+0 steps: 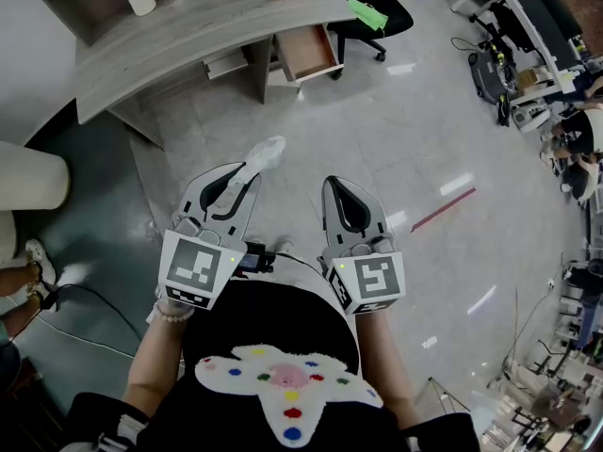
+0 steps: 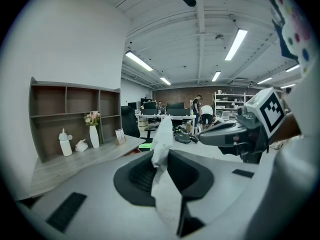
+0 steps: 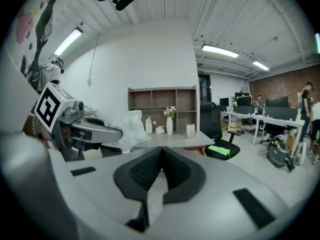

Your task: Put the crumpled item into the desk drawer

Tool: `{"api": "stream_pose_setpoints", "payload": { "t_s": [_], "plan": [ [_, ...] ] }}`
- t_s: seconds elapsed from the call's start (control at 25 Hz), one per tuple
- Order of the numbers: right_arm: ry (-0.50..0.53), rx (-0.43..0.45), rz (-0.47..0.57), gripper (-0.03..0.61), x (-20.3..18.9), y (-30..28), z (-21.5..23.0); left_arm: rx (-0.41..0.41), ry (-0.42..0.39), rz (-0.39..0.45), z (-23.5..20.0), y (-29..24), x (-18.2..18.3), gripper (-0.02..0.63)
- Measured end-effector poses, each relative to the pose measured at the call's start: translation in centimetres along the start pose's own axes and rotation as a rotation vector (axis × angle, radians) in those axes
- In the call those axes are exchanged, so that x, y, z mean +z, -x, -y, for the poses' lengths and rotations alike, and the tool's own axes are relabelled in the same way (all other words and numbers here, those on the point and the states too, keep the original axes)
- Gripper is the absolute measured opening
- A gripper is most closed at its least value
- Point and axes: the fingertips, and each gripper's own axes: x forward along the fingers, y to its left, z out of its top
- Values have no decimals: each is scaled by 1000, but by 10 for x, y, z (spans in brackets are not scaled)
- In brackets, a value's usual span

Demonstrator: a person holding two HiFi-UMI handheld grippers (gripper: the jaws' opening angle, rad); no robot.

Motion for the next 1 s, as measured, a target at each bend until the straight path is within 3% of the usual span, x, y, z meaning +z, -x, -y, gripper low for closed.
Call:
{"api": "stream_pose_setpoints", "payload": {
  "t_s": [0.16, 1.0],
  "plan": [
    [12, -6, 48, 3, 9, -2, -4, 1, -11, 10, -4, 7, 4, 74],
    [57, -65, 54, 3, 18, 3, -27, -10, -14, 62, -24, 31, 2, 72]
  ]
}}
